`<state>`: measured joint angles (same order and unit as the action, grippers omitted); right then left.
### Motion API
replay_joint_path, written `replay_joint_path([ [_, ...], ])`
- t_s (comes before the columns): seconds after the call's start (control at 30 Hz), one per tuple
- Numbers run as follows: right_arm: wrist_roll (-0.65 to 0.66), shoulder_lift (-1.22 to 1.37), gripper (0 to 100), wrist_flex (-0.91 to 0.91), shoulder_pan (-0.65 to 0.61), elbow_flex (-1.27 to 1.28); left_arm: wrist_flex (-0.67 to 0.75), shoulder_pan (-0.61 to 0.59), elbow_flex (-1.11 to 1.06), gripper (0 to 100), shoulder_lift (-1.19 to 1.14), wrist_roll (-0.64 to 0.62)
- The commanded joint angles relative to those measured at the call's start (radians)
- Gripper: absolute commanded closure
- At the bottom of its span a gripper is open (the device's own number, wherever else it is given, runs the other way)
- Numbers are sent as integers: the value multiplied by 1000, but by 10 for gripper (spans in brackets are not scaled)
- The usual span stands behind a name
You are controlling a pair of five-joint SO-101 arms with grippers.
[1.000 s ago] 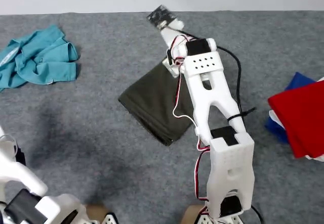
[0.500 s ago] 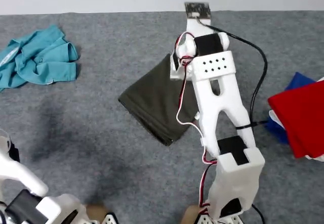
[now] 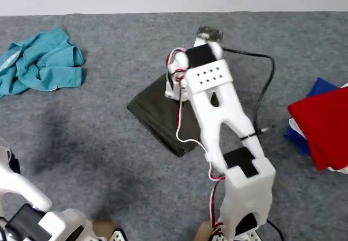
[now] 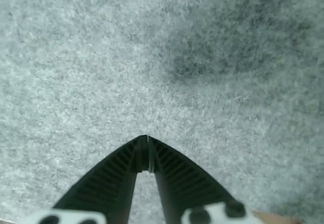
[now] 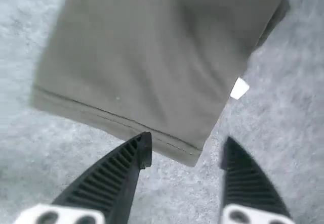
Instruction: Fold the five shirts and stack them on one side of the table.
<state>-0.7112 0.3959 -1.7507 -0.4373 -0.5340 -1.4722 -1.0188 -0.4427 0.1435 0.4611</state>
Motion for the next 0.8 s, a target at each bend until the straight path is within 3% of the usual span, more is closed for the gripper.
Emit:
replay_joint_path([
  [0.0, -29, 67, 654, 13, -4, -3, 37, 11, 25, 996, 32, 0],
  [0.47, -23, 285, 644, 286, 2, -3, 54, 94, 24, 996, 31, 5],
  [0.77, -9, 320, 644, 196, 61, -32, 63, 95, 24, 996, 31, 6],
])
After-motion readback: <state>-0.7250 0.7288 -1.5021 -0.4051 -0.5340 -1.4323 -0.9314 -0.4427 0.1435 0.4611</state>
